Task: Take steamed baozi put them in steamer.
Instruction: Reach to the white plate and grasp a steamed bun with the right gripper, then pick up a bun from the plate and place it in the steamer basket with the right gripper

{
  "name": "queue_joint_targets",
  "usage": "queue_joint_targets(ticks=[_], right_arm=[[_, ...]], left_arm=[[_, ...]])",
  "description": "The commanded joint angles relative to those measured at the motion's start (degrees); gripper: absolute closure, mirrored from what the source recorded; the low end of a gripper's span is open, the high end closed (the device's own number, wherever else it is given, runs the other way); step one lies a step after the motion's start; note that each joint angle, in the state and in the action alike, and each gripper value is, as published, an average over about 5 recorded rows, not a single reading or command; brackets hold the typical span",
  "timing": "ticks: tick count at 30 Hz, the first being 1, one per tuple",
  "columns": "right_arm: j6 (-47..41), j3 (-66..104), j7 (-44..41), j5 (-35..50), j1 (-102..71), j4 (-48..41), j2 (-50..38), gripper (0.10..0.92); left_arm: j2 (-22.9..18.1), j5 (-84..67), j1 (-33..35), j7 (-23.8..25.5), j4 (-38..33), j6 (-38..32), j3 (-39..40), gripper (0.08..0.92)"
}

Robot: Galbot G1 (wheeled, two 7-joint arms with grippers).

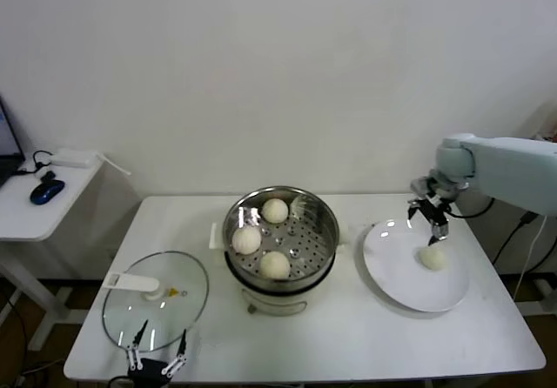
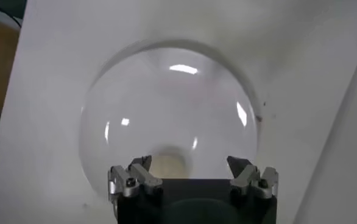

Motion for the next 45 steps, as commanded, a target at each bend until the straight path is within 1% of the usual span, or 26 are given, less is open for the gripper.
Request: queue_joint_targets(ticks=[1, 7, 22, 24, 29, 33, 37, 41, 45], right_arm=[[2.03, 11.74, -0.23, -8.88, -15.16, -12.59, -2.44, 0.203], [2.93, 16.6, 0.41, -11.21, -18.89, -16.47, -1.91, 0.203], [3.12, 19.87, 0.33, -11.59, -21.68, -18.49, -1.23, 0.204], [3.23, 20.52, 0.75, -11.57, -22.15, -19.2, -0.88, 0.217], [3.29, 21.35, 1.11, -11.5, -22.78, -19.5, -0.56, 0.31], [2.87, 20.7, 1.09, -11.32, -21.16, -16.78, -1.72, 0.351], [1.93, 16.54, 0.93, -9.34, -16.13, -11.86, -3.53, 0.384], [-0.46, 11.24, 1.34, -4.65, -10.32, -6.61, -4.99, 0.401], [-3.09, 2.99, 1.5, 1.22, -0.45, 1.19, -6.29, 0.421]], left_arm=[[-0.62, 0.24, 0.63, -0.17, 0.61, -0.27, -0.32, 0.177], [-0.69, 0.58, 0.73, -0.19, 0.76, -0.33, -0.22, 0.177], [-0.64, 0.92, 0.57, -0.22, 0.93, -0.28, -0.17, 0.177], [-0.61, 0.93, 0.63, -0.24, 0.93, -0.35, -0.16, 0.177], [-0.52, 0.94, 0.81, -0.28, 0.9, -0.51, -0.2, 0.177], [-0.52, 0.96, 0.88, -0.27, 0.57, -0.46, -0.12, 0.177], [-0.47, 1.01, 0.75, -0.28, 0.48, -0.48, 0.08, 0.177], [-0.42, 1.04, 0.71, -0.3, 0.42, -0.62, 0.39, 0.177], [-0.19, 1.03, 0.78, -0.32, 0.26, -0.79, 0.58, 0.177]])
